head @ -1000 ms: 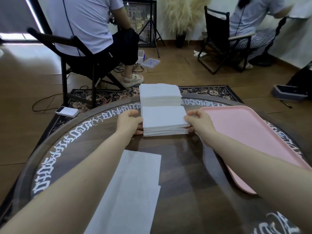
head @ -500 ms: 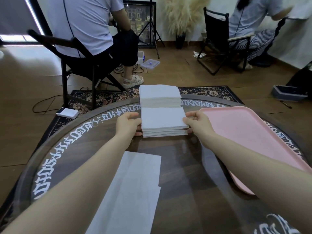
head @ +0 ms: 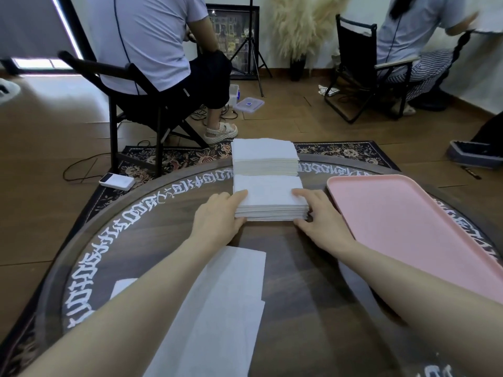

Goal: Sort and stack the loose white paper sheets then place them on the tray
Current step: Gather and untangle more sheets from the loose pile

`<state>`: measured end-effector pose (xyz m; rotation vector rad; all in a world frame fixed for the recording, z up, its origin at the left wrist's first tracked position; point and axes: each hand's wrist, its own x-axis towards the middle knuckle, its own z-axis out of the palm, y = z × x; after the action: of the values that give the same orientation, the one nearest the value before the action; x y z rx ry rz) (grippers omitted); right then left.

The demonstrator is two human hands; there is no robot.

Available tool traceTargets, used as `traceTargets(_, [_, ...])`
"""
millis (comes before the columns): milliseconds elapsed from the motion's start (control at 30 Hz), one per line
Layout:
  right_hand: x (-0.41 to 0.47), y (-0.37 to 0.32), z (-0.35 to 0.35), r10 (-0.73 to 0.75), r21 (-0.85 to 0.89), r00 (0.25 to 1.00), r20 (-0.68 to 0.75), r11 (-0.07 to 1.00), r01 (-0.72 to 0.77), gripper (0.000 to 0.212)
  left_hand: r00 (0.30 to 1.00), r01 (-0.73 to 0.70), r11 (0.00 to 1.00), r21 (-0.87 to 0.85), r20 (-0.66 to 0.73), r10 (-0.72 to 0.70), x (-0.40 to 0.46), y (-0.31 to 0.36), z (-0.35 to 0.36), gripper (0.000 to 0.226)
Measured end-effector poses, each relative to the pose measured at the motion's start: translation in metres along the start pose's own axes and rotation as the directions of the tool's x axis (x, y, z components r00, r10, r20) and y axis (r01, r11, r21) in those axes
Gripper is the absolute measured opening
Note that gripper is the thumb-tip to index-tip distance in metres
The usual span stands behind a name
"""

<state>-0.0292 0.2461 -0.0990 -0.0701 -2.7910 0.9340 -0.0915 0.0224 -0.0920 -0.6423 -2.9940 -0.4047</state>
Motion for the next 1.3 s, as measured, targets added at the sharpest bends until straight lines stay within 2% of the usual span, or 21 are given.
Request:
traceTargets(100, [-0.013,-0.008,-0.006,0.061,0.047,0.998,-0.024,0.997,-0.059,0.061,0.999,0.002,0.996,-0.085,0.054,0.002,-0.012,-0.005,-0.019,0.073])
traceTargets(167, [-0.030,-0.017,-0.011,0.101,0.084,0.992,-0.077,0.992,-0.094,0.060,0.998,0.043,0.991,-0.125,0.042,-0.038,-0.034,-0.015,-0.038,0.076])
traceTargets(233, [-0.050,-0.028,-0.013,0.128,0.113,0.988,-0.081,0.986,-0.119,0.057,0.992,0.104,0.994,-0.018,0.071,-0.102,-0.068,-0.029,-0.056,0.076])
traceTargets(300, [-0.069,-0.045,-0.013,0.213,0.235,0.977,-0.025,0.951,-0.201,0.055,0.950,0.204,0.964,0.170,0.202,-0.237,-0.109,-0.042,-0.070,0.084])
traceTargets(367, [-0.084,-0.063,-0.013,0.366,0.430,0.925,0.103,0.822,-0.373,0.053,0.846,0.311,0.917,0.250,0.367,-0.387,-0.149,-0.049,-0.081,0.101])
traceTargets(433, [-0.098,-0.079,-0.012,0.492,0.549,0.815,0.305,0.608,-0.573,0.055,0.757,0.349,0.905,0.243,0.497,-0.425,-0.183,-0.050,-0.088,0.115])
traceTargets(467, [-0.105,-0.085,-0.011,0.518,0.563,0.759,0.394,0.516,-0.645,0.054,0.733,0.342,0.910,0.234,0.539,-0.414,-0.197,-0.047,-0.088,0.120])
traceTargets(533, [-0.117,-0.092,-0.010,0.517,0.552,0.695,0.500,0.428,-0.715,0.044,0.724,0.292,0.929,0.230,0.581,-0.371,-0.218,-0.036,-0.082,0.124])
traceTargets(667, [-0.134,-0.093,-0.019,0.484,0.547,0.661,0.573,0.375,-0.748,0.033,0.776,0.211,0.952,0.221,0.554,-0.301,-0.234,-0.011,-0.059,0.125])
traceTargets(833, [-0.147,-0.076,-0.040,0.519,0.543,0.654,0.550,0.372,-0.752,0.036,0.855,0.150,0.977,0.153,0.475,-0.206,-0.230,0.018,-0.035,0.119])
traceTargets(933, [-0.153,-0.069,-0.050,0.527,0.541,0.691,0.495,0.436,-0.719,0.037,0.895,0.131,0.982,0.134,0.410,-0.175,-0.229,0.042,-0.022,0.112])
traceTargets(967, [-0.154,-0.066,-0.051,0.530,0.525,0.723,0.444,0.500,-0.689,0.045,0.899,0.138,0.983,0.118,0.402,-0.174,-0.229,0.049,-0.019,0.110])
traceTargets(1033, [-0.154,-0.063,-0.052,0.510,0.408,0.813,0.281,0.703,-0.582,0.059,0.891,0.159,0.981,0.109,0.413,-0.191,-0.227,0.057,-0.019,0.106])
traceTargets(1100, [-0.153,-0.063,-0.053,0.438,0.279,0.887,0.144,0.843,-0.461,0.056,0.888,0.157,0.971,0.180,0.404,-0.218,-0.224,0.056,-0.026,0.102])
traceTargets(1167, [-0.151,-0.063,-0.052,0.418,0.278,0.898,0.136,0.854,-0.439,0.047,0.889,0.144,0.955,0.260,0.390,-0.240,-0.223,0.049,-0.035,0.098])
traceTargets(1300, [-0.148,-0.068,-0.039,0.475,0.370,0.819,0.323,0.733,-0.571,0.048,0.857,0.132,0.965,0.225,0.464,-0.225,-0.226,0.041,-0.040,0.098])
